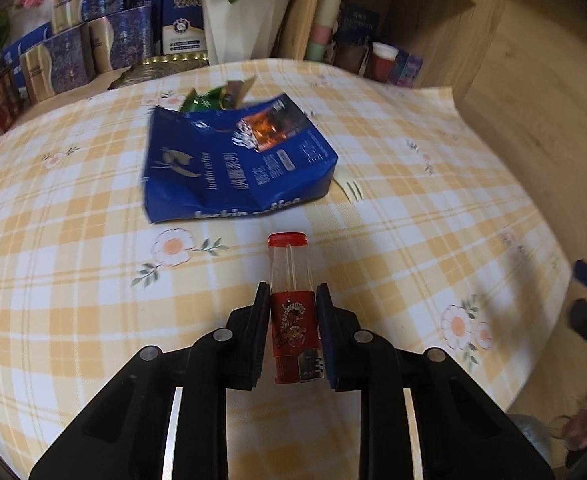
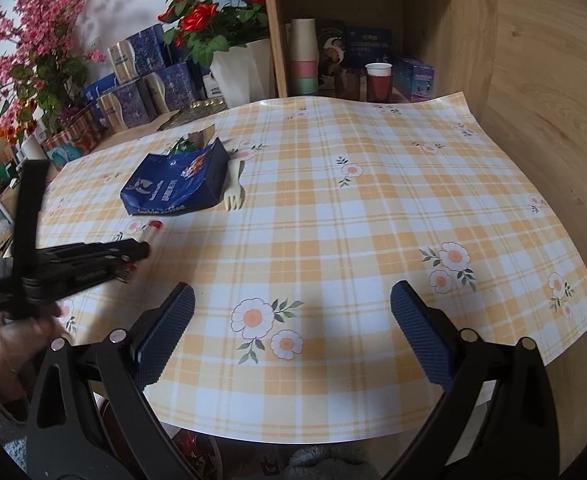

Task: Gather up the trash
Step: 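Grasp the red bottle with the left tool, then grasp the white plastic fork with the right tool while left tool holds the bottle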

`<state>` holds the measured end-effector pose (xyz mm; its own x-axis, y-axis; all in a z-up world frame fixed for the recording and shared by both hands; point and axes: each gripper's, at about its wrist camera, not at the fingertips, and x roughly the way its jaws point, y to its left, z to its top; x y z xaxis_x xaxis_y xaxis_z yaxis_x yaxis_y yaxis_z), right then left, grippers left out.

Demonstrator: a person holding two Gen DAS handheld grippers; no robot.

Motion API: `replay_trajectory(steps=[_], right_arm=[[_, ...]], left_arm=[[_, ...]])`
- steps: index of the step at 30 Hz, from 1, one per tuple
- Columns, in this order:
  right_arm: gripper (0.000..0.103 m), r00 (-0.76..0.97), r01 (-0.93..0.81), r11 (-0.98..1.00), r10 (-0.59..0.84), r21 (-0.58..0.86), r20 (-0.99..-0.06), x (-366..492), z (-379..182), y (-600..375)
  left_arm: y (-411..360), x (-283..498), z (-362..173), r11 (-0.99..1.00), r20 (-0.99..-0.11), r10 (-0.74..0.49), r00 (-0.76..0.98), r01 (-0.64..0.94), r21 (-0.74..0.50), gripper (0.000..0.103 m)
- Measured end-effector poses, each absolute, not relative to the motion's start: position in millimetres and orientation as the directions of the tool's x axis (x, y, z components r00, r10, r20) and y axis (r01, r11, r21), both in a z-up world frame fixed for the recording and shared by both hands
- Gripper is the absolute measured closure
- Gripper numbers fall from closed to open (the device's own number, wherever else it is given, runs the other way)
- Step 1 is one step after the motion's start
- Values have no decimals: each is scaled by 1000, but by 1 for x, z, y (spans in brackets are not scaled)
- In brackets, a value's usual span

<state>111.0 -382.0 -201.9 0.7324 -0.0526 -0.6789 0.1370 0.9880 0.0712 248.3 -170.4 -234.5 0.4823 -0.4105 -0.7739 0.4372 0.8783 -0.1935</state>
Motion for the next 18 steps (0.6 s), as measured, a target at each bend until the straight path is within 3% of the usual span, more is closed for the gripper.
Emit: replay_trajectory(steps=[4,10,13,15,18], right_arm=[[8,714,117,992,-53,44,-698,122,-206,-378],[22,710,78,996,-20,50,-704,146,-203,-377],[36,709,54,995,24,88,-705,166,-200,-380],[51,707,39,991,62,127,-704,183,-198,-382],[63,689,40,986,90,161,-719,215,-200,-383]], left_arm=[[-146,238,-220,869,-739,-453,498,431,-243,80],[-111,227,-204,858,-690,-498,526,413,-305,80],[-96,222,-200,854,-670,-512,538,403,-329,80],[-88,221,-199,854,-662,-515,545,396,-338,80],[-79,221,-198,857,-656,-512,555,388,-340,80]])
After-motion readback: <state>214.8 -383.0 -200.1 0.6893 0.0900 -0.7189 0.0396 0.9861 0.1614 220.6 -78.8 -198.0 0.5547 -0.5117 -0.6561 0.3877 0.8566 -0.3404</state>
